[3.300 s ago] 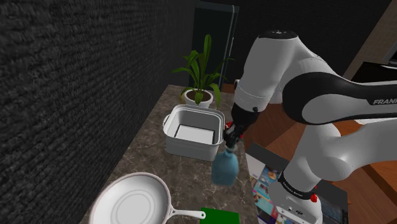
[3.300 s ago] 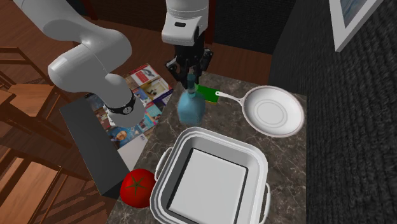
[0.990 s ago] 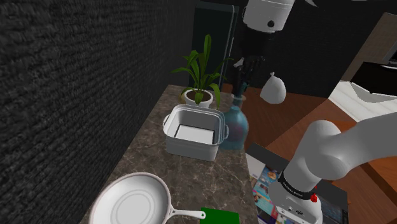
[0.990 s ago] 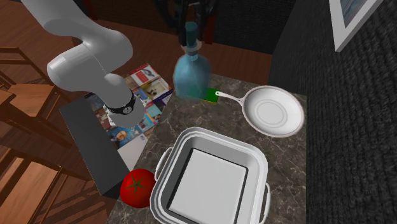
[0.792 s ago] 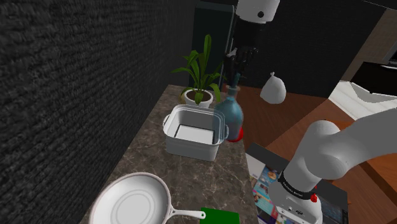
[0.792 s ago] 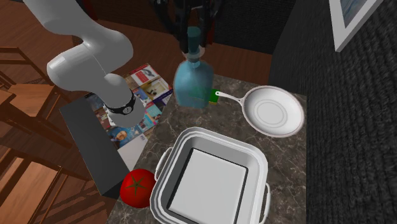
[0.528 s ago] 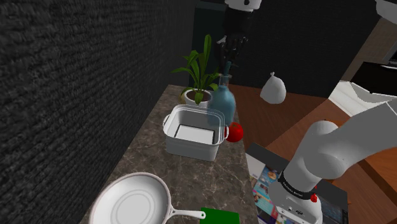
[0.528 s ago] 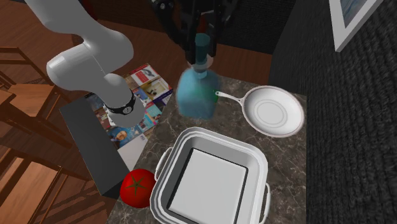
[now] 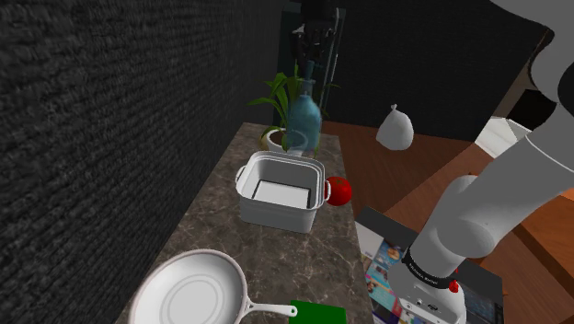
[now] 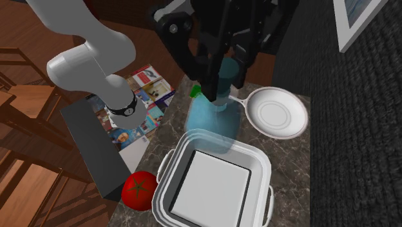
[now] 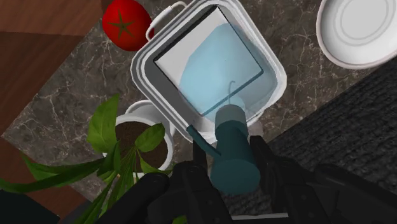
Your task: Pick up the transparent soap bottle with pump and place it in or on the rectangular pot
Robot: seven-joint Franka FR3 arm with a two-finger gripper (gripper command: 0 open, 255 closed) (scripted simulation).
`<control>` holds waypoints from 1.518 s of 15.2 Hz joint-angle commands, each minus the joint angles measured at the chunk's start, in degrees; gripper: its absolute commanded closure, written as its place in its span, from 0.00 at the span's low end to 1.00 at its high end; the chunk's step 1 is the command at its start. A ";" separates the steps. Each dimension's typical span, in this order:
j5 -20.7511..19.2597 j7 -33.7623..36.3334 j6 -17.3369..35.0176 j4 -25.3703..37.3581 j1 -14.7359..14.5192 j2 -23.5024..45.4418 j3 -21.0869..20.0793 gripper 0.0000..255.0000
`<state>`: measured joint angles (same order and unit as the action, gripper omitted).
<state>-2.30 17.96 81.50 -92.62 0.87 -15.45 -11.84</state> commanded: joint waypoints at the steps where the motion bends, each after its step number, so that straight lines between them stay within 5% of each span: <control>1: -0.92 -0.98 -1.60 6.00 0.57 4.44 0.34 1.00; 2: -1.59 -1.75 -2.85 10.52 0.93 7.73 0.60 1.00; 23: -0.32 -1.43 14.69 -13.81 0.83 0.80 1.29 1.00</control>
<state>-2.66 16.47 95.43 -105.48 1.73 -14.41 -10.54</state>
